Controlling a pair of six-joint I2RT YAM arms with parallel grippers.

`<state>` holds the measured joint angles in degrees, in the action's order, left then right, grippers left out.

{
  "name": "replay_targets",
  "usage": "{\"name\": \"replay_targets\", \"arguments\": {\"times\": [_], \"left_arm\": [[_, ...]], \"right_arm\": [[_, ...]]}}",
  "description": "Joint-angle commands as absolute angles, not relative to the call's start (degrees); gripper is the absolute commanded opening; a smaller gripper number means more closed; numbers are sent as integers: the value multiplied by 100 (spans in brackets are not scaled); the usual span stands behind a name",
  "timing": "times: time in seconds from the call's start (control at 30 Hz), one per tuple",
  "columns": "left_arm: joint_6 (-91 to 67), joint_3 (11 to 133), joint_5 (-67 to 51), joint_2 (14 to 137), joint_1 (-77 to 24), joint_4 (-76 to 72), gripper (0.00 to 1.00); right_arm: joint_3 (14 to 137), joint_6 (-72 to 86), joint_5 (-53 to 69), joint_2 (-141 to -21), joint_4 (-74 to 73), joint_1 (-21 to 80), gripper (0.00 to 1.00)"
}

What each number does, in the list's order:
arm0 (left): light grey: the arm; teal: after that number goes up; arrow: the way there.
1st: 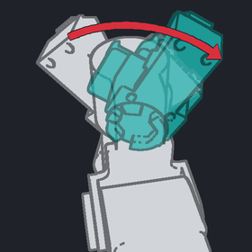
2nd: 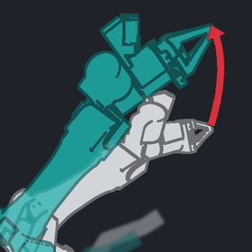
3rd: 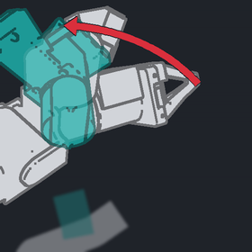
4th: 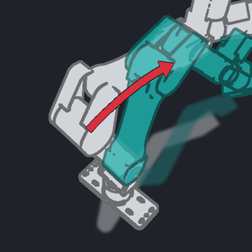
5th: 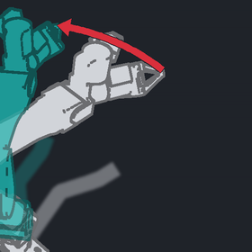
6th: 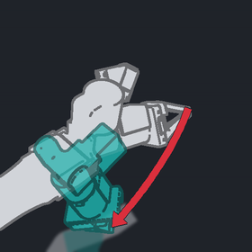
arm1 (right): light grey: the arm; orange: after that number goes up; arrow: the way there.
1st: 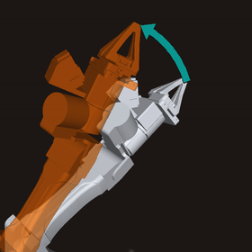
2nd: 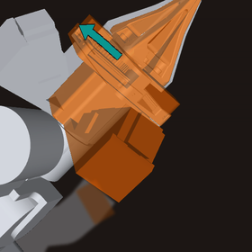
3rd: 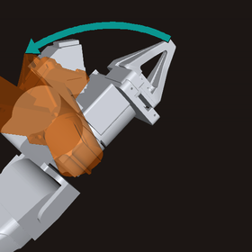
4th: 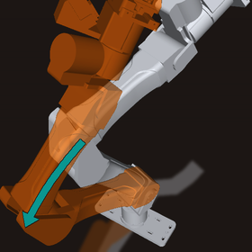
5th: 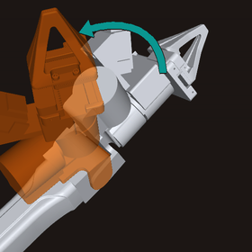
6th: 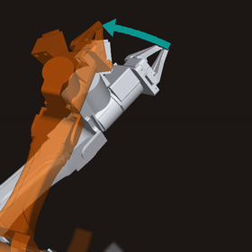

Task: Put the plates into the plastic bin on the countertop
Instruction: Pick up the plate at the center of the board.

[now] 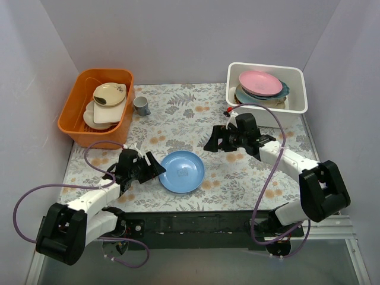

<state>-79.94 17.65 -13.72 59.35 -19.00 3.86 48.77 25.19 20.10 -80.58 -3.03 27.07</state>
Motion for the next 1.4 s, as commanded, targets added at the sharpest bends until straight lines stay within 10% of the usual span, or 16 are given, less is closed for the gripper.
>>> {"name": "replay_targets", "arguments": {"times": [0.0,0.4,0.7,1.37], "left_arm": [[-7980,1696,-1310,6178,-1951,291,64],[-7945,1731,-1336,6653,-2013,70,46],[-7945,1793,-1354,6856,-2030,53,0],[-8059,1855,-1714,6320,-2074,-139,0]], "right_arm": [[4685,2645,2311,-8314,246,2918,88],[4070,2918,2487,-8385,755,2988,88],[3753,3155,2882,-8692,1335,3015,88],[3551,3762,3454,-9167,2329,3190,83]]}}
